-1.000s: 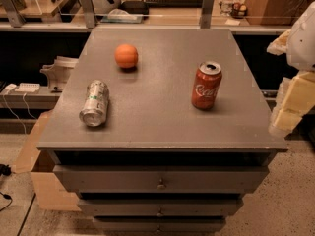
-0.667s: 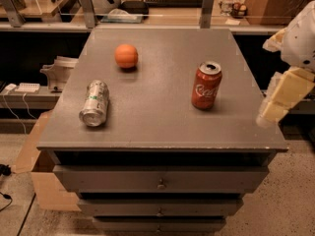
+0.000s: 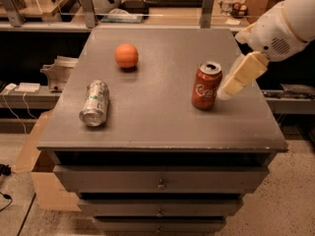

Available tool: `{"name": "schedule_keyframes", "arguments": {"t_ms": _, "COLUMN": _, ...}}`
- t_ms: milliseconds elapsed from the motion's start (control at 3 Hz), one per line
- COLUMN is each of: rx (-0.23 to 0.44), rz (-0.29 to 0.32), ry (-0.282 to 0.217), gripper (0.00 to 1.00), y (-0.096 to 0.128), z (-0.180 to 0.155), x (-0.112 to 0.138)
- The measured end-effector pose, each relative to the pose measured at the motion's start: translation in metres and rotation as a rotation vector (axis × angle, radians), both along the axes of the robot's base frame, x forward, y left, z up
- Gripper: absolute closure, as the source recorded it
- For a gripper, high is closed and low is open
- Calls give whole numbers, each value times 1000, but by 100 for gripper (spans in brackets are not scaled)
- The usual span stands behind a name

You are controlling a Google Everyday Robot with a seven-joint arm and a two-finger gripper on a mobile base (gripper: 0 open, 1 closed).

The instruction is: Move coke can near 7up can

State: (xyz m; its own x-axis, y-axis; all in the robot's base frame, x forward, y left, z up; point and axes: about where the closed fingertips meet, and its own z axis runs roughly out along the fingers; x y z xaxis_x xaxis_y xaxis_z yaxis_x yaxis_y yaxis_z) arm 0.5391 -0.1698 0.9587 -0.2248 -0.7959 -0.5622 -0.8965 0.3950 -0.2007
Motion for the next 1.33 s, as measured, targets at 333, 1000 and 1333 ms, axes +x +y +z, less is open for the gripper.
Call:
{"name": "schedule_keyframes", "arguments": {"t_ms": 333, "rx": 14, "rz": 1, "ry": 3, "gripper": 0, "y": 2, "z": -2, "x": 4}}
{"name": "schedule_keyframes", "arguments": {"t_ms": 1000, "rx": 159, "rz": -96, "ry": -15, "gripper": 0, "y": 17, "z": -28, "x": 11}}
{"name": "schedule_keyframes", "arguments": {"t_ms": 1333, "rx": 225, "rz": -126, "ry": -30, "gripper": 0, "y": 25, "z": -39, "x": 20}}
